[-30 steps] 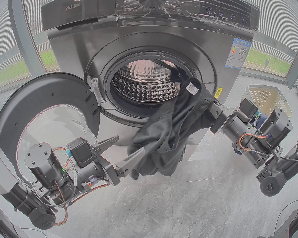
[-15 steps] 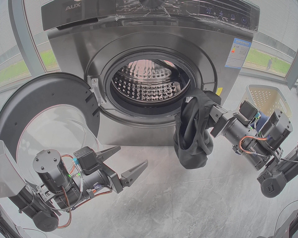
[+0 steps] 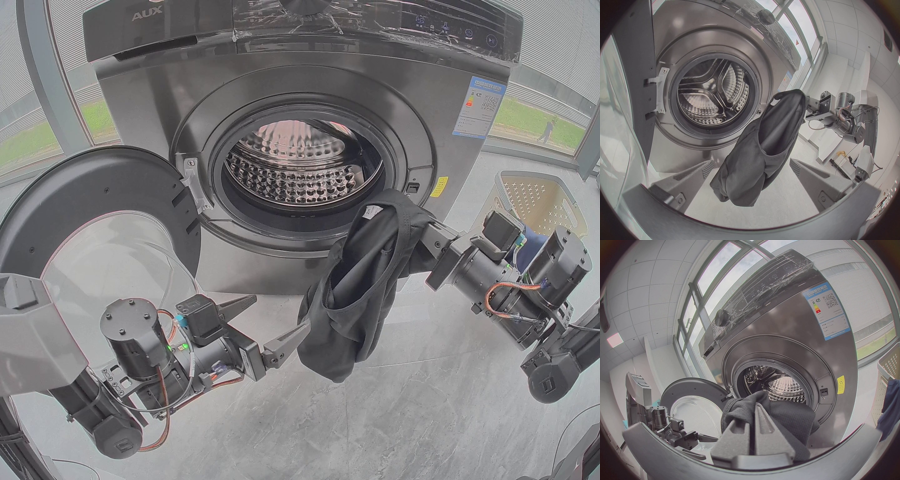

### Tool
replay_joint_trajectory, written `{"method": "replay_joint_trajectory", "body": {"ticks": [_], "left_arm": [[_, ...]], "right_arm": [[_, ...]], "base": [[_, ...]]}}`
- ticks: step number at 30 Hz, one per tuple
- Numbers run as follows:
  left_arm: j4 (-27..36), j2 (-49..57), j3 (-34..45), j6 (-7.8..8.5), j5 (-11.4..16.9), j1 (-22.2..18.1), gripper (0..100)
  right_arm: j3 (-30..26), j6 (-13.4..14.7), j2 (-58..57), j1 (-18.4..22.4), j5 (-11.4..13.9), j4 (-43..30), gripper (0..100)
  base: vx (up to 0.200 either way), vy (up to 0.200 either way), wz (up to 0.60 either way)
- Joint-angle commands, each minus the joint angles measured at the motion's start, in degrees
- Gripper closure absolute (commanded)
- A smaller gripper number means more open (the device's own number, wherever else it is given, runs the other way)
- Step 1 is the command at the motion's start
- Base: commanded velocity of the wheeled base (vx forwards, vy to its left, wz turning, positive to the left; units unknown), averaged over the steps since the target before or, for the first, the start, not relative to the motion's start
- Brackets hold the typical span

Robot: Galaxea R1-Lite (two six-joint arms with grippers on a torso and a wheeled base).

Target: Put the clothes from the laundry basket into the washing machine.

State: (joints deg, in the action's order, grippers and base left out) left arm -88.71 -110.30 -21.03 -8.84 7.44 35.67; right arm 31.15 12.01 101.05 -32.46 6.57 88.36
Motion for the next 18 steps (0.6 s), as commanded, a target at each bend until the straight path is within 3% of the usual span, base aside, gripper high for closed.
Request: {"method": "replay_joint_trajectory", "body": {"ticks": [1,18], "left_arm": [[0.03,-2.64,-1.73,-0.04,0.03,-0.34,0],[0.03,-8.35,-10.35,-0.04,-1.2,-1.48,0]], "right_arm": [[-0.03,-0.05,-0.06,-0.23,0.02,0.06,100],[-1.53,0.12,-0.15,-3.04,0.81,0.06,100]], "base": [[0.0,0.0,0.0],[0.0,0.0,0.0]]}}
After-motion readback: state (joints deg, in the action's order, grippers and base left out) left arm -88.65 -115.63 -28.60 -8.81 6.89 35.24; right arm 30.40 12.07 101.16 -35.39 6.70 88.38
